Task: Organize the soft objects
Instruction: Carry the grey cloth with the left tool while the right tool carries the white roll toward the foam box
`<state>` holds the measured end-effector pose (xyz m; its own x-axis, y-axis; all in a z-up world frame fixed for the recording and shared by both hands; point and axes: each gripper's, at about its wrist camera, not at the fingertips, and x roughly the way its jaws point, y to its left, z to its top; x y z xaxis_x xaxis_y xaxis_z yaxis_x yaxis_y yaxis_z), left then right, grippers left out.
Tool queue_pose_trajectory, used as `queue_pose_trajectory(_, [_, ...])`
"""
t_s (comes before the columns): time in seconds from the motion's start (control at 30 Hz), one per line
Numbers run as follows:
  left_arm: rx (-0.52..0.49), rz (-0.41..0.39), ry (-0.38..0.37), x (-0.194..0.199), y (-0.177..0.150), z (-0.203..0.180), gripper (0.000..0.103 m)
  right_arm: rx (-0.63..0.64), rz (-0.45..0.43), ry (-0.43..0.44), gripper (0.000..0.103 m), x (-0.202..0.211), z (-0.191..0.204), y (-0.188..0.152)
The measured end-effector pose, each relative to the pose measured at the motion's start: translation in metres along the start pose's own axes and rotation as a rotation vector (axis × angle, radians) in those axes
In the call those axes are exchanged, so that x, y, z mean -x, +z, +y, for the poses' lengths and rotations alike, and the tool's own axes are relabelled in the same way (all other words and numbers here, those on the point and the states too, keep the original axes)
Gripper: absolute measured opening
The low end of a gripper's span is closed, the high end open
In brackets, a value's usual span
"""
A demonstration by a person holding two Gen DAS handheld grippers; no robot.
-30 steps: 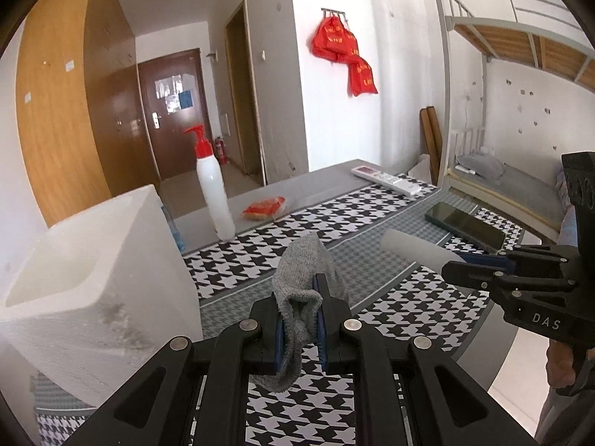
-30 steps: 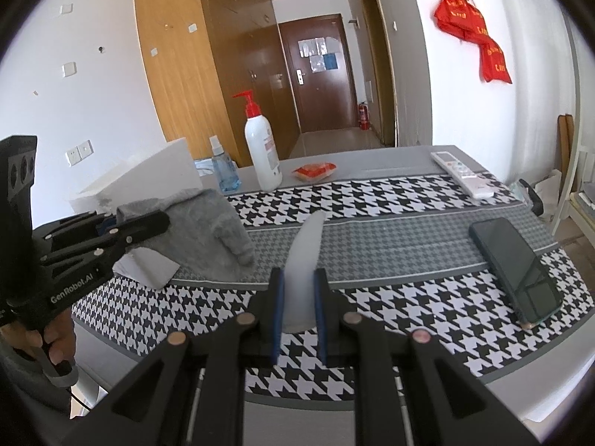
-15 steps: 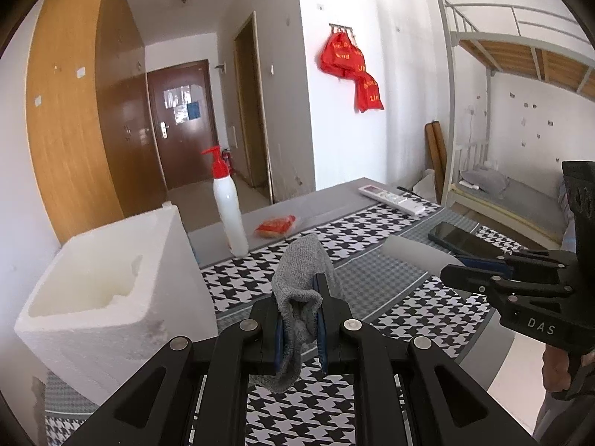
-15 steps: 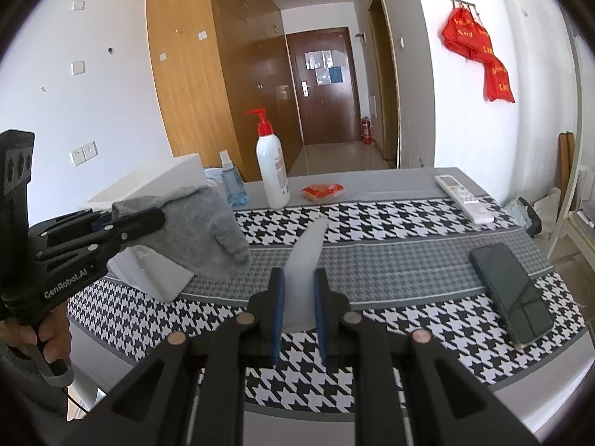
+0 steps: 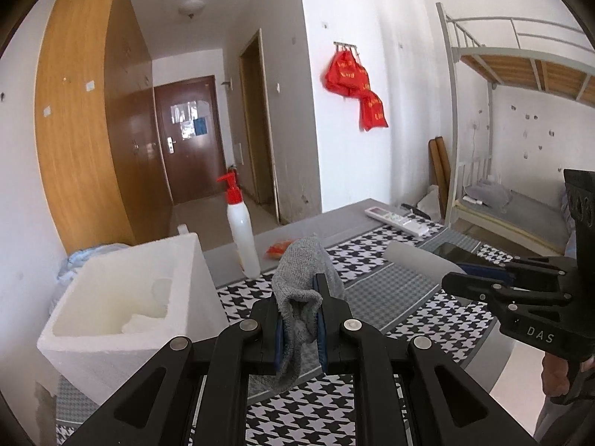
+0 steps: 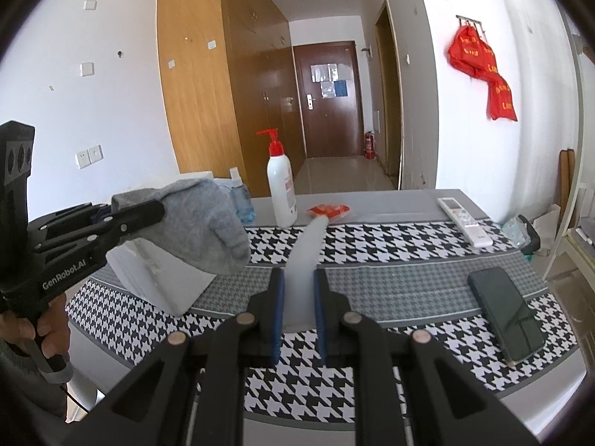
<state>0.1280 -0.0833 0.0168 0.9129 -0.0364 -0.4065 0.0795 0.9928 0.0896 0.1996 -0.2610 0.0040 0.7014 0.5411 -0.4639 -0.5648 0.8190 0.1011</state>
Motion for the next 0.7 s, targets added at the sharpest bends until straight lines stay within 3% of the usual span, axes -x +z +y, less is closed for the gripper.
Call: queue_pose_trajectory(0.7, [0.008, -0.062, 0.038, 0.014, 0.018, 0.016, 0.014, 0.046, -0.068, 0.005, 0.018, 0.007, 0.013, 0.024])
